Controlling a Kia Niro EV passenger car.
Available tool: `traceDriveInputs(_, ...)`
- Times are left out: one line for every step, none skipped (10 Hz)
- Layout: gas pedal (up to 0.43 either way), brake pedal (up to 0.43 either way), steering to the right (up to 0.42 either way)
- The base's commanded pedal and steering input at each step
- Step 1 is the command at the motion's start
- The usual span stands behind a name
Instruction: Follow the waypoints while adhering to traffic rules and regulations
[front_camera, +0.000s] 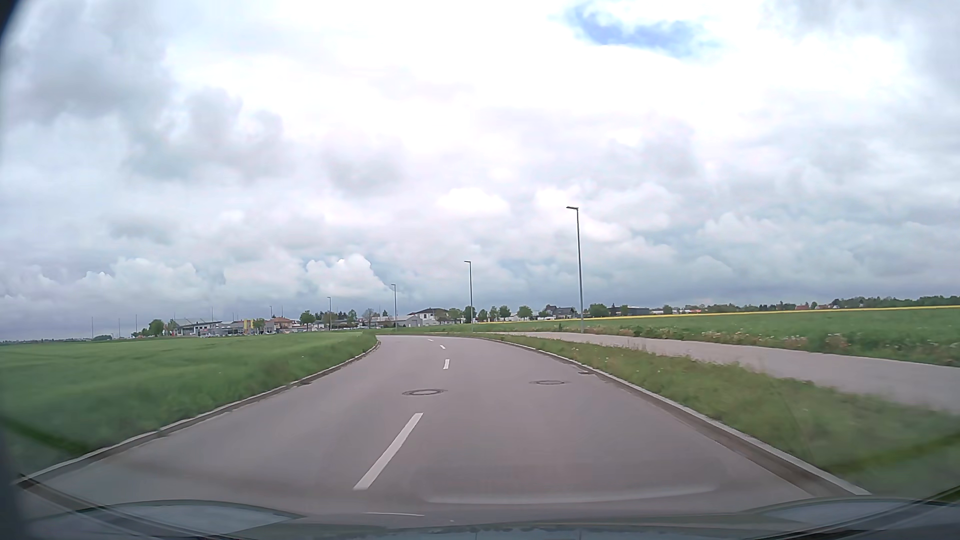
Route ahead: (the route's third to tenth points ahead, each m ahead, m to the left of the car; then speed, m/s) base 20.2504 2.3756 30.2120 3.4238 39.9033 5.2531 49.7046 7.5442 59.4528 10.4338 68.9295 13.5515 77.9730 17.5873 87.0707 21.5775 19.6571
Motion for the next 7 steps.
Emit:
traceDriveInputs(0.220,0.012,-0.032)
traceDriveInputs(0.220,0.012,-0.032)
traceDriveInputs(0.220,0.012,-0.032)
traceDriveInputs(0.220,0.012,-0.032)
traceDriveInputs(0.220,0.012,-0.032)
traceDriveInputs(0.220,0.012,-0.032)
traceDriveInputs(0.220,0.012,-0.032)
